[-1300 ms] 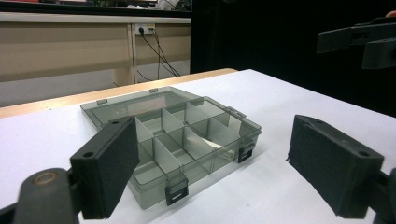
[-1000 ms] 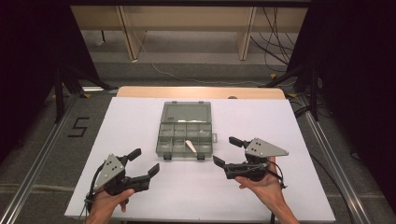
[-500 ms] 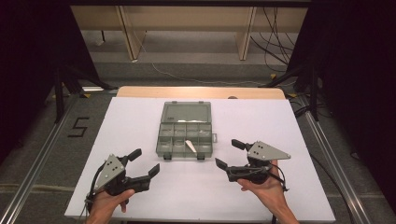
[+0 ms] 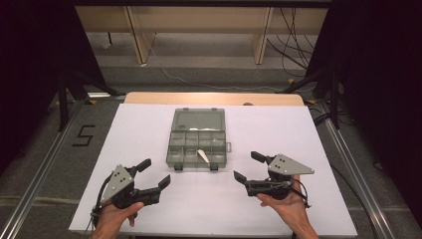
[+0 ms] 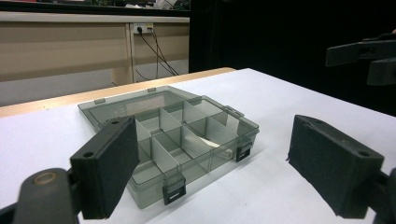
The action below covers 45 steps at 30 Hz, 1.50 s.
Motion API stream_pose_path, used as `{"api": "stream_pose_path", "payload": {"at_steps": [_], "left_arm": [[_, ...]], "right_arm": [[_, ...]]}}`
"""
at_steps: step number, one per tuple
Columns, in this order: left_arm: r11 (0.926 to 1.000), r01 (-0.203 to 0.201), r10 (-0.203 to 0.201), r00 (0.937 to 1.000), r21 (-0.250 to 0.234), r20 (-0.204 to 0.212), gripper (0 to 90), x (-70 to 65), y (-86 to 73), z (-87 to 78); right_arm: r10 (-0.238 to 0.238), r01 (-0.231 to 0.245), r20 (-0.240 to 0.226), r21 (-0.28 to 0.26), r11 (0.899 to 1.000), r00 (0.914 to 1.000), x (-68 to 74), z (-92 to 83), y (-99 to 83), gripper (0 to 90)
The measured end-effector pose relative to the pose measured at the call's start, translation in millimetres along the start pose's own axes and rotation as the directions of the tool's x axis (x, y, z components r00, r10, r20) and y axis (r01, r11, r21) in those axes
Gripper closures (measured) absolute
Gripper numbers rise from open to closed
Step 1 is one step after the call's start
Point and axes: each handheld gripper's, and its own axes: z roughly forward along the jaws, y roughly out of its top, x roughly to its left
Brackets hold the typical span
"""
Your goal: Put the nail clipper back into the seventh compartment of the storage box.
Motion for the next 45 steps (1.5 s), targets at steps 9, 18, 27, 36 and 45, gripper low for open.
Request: {"api": "stream_pose_path", "payload": {"at_steps": [9, 18, 27, 36, 45], "left_arm": [[1.0000, 0.001, -0.001, 1.0000, 0.001, 0.002, 15.6, -0.3, -0.4, -0.2], [1.0000, 0.001, -0.001, 1.0000, -0.003, 0.005, 15.6, -0.3, -0.7, 0.7], [1.0000, -0.006, 0.006, 1.0000, 0.003, 0.001, 15.6, -0.7, -0.4, 0.2], [0.9999, -0.008, 0.008, 1.0000, 0.007, 0.004, 15.6, -0.8, -1.0, 1.3], [0.9999, -0.008, 0.008, 1.0000, 0.007, 0.004, 15.6, -0.8, -1.1, 1.2]], "right_arm": [[0.011, -0.011, 0.024, -0.004, 1.000, 0.9997, 0.1, -7.0, -7.4, 15.9], [0.017, -0.017, 0.033, -0.009, 1.000, 0.9993, 1.8, -13.3, -11.3, 15.8], [0.021, -0.021, 0.024, -0.018, 1.000, 0.9995, 3.8, -18.5, -13.8, 15.8], [0.016, -0.015, 0.044, -0.033, 0.999, 0.9989, -1.2, -19.9, -12.3, 15.8], [0.020, -0.017, 0.051, -0.045, 0.999, 0.9985, -1.6, -19.7, -11.5, 15.8]]}}
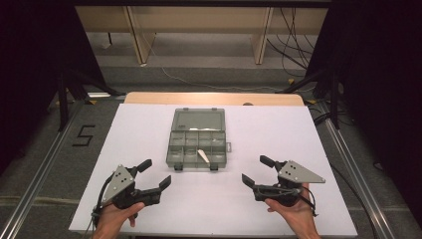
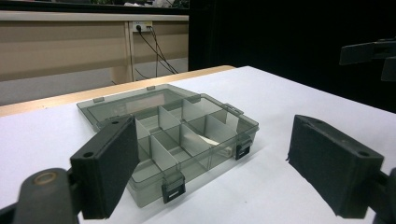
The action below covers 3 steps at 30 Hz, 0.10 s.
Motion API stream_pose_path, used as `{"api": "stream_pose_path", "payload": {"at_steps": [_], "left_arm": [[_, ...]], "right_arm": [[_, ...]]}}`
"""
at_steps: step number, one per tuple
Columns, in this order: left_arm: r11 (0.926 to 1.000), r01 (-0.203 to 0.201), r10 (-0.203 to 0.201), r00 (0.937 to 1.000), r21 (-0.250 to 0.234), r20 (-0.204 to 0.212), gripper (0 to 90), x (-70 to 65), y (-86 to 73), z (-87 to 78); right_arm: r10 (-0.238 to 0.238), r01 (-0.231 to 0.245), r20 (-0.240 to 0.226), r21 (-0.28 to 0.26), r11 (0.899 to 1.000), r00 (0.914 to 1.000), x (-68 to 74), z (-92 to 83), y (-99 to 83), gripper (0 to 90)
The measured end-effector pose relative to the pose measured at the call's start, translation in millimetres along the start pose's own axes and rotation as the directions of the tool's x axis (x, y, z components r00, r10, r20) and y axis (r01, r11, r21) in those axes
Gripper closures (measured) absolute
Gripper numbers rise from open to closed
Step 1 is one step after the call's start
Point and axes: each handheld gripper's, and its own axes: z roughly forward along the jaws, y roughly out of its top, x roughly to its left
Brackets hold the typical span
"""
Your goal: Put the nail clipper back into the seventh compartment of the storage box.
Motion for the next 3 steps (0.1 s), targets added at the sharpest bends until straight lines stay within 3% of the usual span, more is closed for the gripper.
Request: {"api": "stream_pose_path", "payload": {"at_steps": [3], "left_arm": [[1.0000, 0.001, -0.001, 1.0000, -0.001, 0.000, 15.6, -0.1, 0.0, 0.1]], "right_arm": [[-0.002, 0.002, -0.004, 0.009, 1.000, 1.0000, -0.1, -0.5, 0.1, 15.8]]}}
